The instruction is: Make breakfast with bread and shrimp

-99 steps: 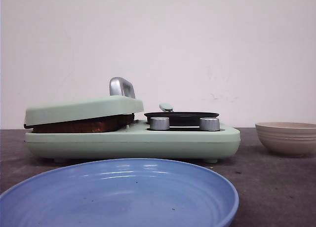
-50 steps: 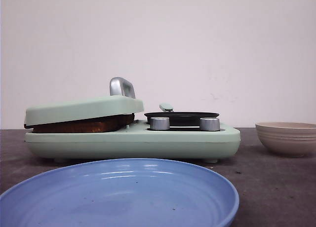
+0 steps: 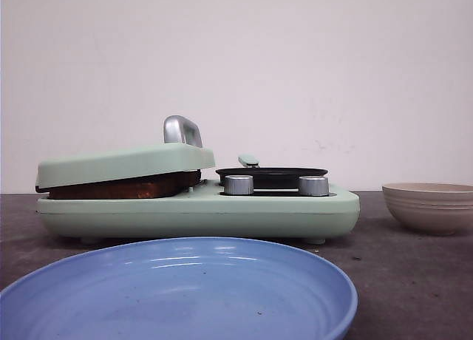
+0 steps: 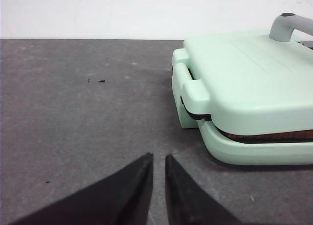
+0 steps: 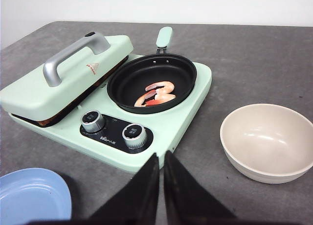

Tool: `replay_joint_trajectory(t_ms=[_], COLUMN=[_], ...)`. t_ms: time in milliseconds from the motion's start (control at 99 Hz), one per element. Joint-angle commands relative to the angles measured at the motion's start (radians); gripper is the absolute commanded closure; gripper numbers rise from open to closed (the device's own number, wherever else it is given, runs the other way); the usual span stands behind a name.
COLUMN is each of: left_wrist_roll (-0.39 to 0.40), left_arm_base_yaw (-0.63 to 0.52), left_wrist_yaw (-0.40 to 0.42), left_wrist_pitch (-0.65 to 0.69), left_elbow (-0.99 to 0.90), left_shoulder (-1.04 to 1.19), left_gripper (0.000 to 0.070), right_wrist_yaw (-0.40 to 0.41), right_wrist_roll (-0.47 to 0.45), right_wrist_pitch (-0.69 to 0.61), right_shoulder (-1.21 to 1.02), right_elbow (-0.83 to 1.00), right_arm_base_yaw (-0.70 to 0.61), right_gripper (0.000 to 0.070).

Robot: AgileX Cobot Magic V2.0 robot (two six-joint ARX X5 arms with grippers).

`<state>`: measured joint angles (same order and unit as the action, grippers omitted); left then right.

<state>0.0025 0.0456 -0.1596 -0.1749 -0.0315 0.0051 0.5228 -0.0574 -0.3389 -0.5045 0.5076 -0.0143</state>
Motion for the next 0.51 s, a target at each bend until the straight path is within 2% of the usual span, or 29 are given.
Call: replay_joint_trajectory(t_ms=[0,495], left_wrist_roll=[0.011,0.011], left_arm_base_yaw=[0.002,0.002], left_wrist_yaw=[0.003,0.003], left_wrist_pitch=[-0.004,-0.004], left_elbow=[0.018,0.018], left_shoulder=[-0.001,-0.001], left_gripper=[0.0667,0.0667], right_wrist_yaw=[0.000,-0.001], right_wrist_roll=[-0.010,-0.010], right_wrist_pitch=[0.010,0.007], right_shoulder=[-0.003,-0.002], right_elbow=[0.008,0.008], right_arm_base_yaw=[-0.003,-0.003], right_gripper=[0.0694,0.0694])
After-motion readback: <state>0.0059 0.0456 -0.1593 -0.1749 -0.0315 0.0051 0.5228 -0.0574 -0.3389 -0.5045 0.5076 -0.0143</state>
